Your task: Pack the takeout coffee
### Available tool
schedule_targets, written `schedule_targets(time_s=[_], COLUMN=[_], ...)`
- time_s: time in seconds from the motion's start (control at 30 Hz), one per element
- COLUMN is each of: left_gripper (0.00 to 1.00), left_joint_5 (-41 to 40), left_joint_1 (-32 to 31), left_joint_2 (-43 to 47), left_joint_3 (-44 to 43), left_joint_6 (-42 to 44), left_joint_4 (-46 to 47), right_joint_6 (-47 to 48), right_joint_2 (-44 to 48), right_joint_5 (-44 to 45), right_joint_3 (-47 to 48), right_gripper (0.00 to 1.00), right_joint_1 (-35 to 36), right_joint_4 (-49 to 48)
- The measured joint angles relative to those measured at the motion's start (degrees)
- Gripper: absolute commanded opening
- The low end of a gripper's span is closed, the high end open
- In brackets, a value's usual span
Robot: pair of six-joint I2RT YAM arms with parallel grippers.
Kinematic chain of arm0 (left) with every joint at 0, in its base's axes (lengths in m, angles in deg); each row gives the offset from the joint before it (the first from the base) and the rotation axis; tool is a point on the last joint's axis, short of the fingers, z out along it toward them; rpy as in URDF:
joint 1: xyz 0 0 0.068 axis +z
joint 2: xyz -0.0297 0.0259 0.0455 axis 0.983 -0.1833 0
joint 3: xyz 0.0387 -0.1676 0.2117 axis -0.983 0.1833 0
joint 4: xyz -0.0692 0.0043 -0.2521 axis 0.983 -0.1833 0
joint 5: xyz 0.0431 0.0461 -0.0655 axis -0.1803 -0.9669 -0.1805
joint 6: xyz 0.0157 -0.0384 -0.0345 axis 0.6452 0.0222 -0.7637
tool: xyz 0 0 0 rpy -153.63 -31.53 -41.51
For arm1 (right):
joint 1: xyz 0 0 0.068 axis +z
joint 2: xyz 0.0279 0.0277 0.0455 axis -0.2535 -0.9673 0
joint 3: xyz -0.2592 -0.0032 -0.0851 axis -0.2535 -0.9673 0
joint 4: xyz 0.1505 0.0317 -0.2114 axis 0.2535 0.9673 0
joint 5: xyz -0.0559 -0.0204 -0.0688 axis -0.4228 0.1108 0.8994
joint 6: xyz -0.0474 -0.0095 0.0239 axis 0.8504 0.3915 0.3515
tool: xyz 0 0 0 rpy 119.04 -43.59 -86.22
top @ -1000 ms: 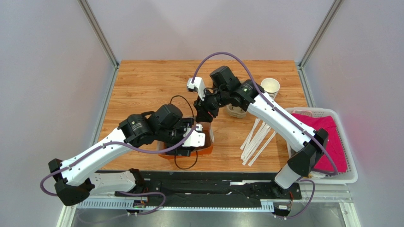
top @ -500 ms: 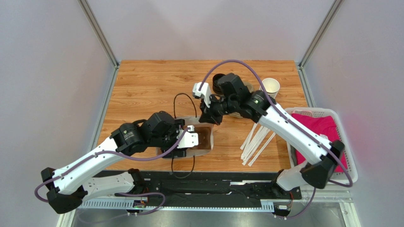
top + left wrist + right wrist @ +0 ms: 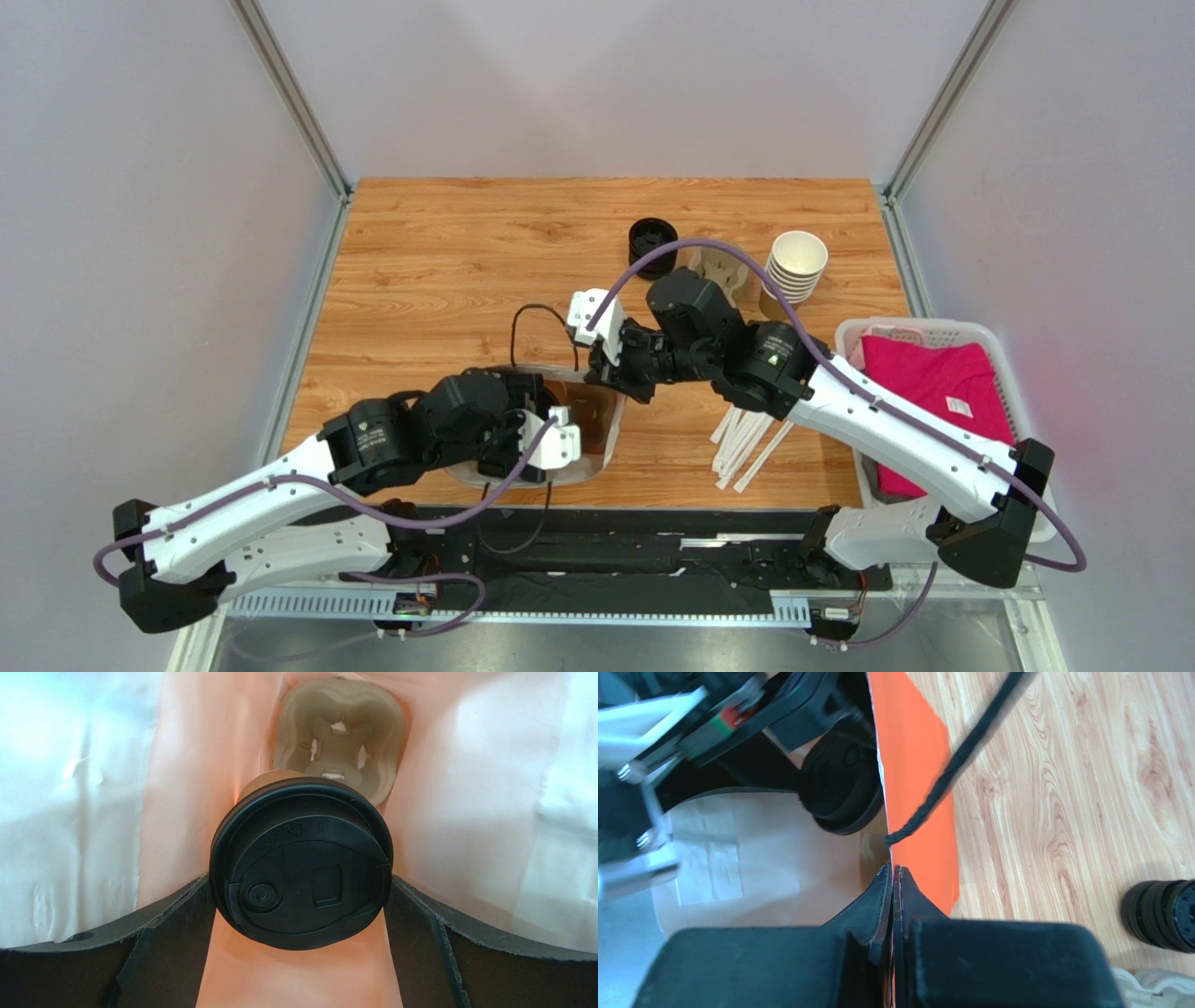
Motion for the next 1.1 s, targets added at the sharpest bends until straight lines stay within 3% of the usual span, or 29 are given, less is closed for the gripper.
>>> schedule_targets(time_s=[0.17, 0.8, 1.1], left_gripper=[0.52, 0.51, 0.50], left_joint_5=[-3.30, -9.60, -8.02], left_joint_1=[-3.87, -3.91, -3.98], left_joint_2=[-0.07, -2.64, -2.67], left_joint_3=[2.19, 1.03, -5.11], left_joint_6=[1.46, 3.02, 1.07], left_joint_4=[0.50, -0.42, -1.86], right_joint_6=[0.83, 11.10, 13.99], right_joint_2=[0.83, 8.09, 8.09], right_joint_5=[5.55, 20.06, 24.96], right_joint_3=[-1.44, -10.86, -11.78], right_gripper=[0.00, 0.00, 0.00], right_joint_1=[2.34, 10.97, 11.32], right_joint_4=[-0.66, -7.19, -9.16])
